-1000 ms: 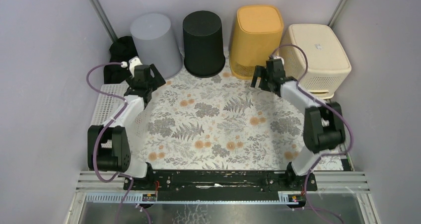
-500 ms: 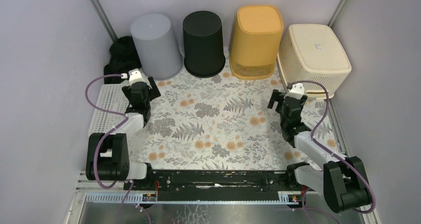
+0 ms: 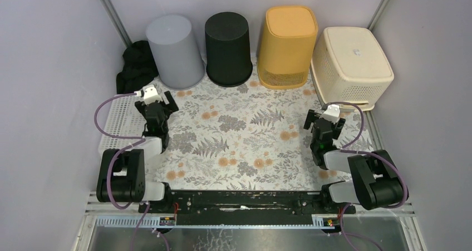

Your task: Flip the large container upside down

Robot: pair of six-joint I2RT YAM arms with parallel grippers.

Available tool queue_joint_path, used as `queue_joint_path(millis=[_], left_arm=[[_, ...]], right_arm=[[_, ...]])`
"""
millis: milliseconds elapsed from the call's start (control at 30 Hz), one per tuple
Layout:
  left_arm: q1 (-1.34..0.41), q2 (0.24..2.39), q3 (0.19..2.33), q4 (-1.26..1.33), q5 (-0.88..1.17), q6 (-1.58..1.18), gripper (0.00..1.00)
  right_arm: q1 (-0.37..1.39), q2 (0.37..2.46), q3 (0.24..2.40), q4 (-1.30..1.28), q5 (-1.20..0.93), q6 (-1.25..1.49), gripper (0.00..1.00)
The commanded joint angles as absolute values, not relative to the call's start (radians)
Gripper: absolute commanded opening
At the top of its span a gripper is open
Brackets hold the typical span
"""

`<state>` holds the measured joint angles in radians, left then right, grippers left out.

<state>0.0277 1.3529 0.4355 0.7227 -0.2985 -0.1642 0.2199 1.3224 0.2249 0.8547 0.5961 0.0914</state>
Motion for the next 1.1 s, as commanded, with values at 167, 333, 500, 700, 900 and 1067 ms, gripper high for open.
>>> queue_joint_path(millis=[167,333,500,700,900,1067], left_arm=[[0.037,1.473,0.458,0.981,-0.315,-0.145,1.0],[0.036,1.545,0.306,1.319,-0.175,-0.051,1.0],[0.03,1.535,0.275,1.362,-0.193,-0.06,1.0],[0.054,1.394,0.379,0.999,-0.288,-0.123,1.0],[0.075,1.311,0.33,0.974,-0.195,-0.216,1.0],[0.073,1.286,0.29,1.0,-0.134,-0.22,1.0]], right_arm=[[0.177,1.454,0.181,1.292,0.673,0.011,0.99],[0.172,1.452,0.198,1.243,0.636,0.012,0.99],[0.171,1.468,0.2,1.253,0.571,-0.012,0.99],[0.162,1.468,0.207,1.234,0.555,-0.004,0.99],[0.162,1.472,0.102,1.434,0.48,-0.031,0.99],[0.158,1.583,0.085,1.579,0.42,-0.059,0.99]])
